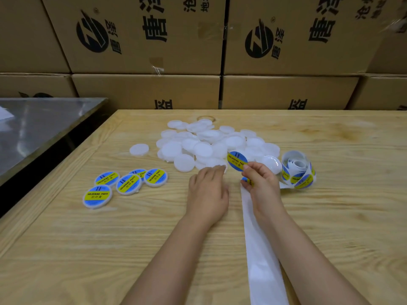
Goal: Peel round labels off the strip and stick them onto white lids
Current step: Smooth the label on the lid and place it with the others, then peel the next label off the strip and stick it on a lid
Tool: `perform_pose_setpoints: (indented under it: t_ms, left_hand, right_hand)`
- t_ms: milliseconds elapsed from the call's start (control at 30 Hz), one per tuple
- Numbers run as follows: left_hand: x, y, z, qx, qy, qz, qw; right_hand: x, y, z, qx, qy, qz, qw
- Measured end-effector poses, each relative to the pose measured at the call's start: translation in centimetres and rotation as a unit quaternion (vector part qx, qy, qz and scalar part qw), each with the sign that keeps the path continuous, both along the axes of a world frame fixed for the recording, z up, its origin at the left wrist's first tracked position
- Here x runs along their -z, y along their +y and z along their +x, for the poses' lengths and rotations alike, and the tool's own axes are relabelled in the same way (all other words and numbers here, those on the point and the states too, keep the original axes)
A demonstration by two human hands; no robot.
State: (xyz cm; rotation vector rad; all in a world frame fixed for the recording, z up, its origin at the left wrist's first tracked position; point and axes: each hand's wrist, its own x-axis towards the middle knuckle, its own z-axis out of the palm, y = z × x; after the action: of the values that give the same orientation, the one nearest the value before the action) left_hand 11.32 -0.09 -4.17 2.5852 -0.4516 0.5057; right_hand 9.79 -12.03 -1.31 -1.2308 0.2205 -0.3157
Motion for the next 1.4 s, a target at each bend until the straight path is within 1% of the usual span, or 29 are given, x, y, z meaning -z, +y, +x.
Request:
perform_pose_setpoints:
  t_ms: [133, 267, 367, 433, 467, 533, 600, 667, 767, 900, 1000, 1033, 1100, 1233, 1300, 1400]
  left_hand:
    - [0.3, 0.0, 0.2, -0.018, -0.009, 0.047, 0.999]
    - [0.2, 0.1, 0.2, -0.050, -0.017, 0.049, 0.997]
    - [-0.2, 0.0, 0.0, -0.052, -0.056, 0.018, 0.997]
    - [-0.5, 0.1, 0.0, -0.073, -0.089, -0.022, 0.993]
    - [-0.6, 0.1, 0.0, -0.085, -0.087, -0.043, 0.992]
    - [-0.6, 0.2, 0.0, -0.106, -0.041, -0.083, 0.990]
    - [-0.4, 0.2, 0.2, -0.114, -0.001, -0.128, 0.985]
    - [-0.4, 0.2, 0.2, -0.098, 0.012, -0.155, 0.983]
    - [-0.5, 0.5, 0.4, -0.073, 0.040, -0.203, 0.976]
    - [-0.7, 0.9, 0.6, -0.064, 0.091, -0.302, 0.947]
    - [-0.9, 1.0, 0.5, -0.043, 0.095, -0.374, 0.922]
    - [-1.0, 1.0, 0.4, -0.033, 0.097, -0.394, 0.913]
    - [-1.2, 1.2, 0.4, -0.004, 0.111, -0.427, 0.897]
    - [-1.5, 1.2, 0.2, 0.059, 0.147, -0.495, 0.854]
    - [-1.8, 1.2, 0.1, 0.065, 0.162, -0.529, 0.831]
    - [-2.2, 1.4, 0.2, 0.068, 0.231, -0.568, 0.787]
  right_hand:
    - [0.2, -0.4, 0.2, 0.023, -0.016, -0.026, 0.999]
    - [0.5, -0.5, 0.2, 0.032, -0.031, -0.047, 0.998]
    - [0.6, -0.5, 0.3, 0.046, -0.033, -0.039, 0.998]
    - [0.7, -0.6, 0.3, 0.057, -0.033, -0.034, 0.997]
    - [0.7, -0.7, 0.3, 0.059, -0.036, -0.037, 0.997]
    - [0.8, -0.6, 0.3, 0.053, -0.053, -0.060, 0.995]
    - [0.9, -0.2, 0.3, 0.026, -0.062, -0.123, 0.990]
    - [1.2, 0.4, 0.3, -0.035, -0.059, -0.175, 0.982]
    - [1.7, 1.1, 0.0, -0.108, -0.050, -0.216, 0.969]
    - [1.7, 1.1, -0.2, -0.114, -0.061, -0.278, 0.952]
    - [1.5, 1.0, -0.2, -0.070, -0.088, -0.338, 0.935]
    - [1.5, 0.8, -0.1, -0.056, -0.094, -0.343, 0.933]
    - [1.3, 0.6, -0.1, -0.052, -0.090, -0.324, 0.940]
    - [1.2, 0.4, -0.1, -0.093, -0.058, -0.229, 0.967]
    - [1.1, 0.3, 0.1, -0.097, -0.045, -0.214, 0.971]
    - [0.9, -0.1, 0.2, -0.079, -0.042, -0.203, 0.975]
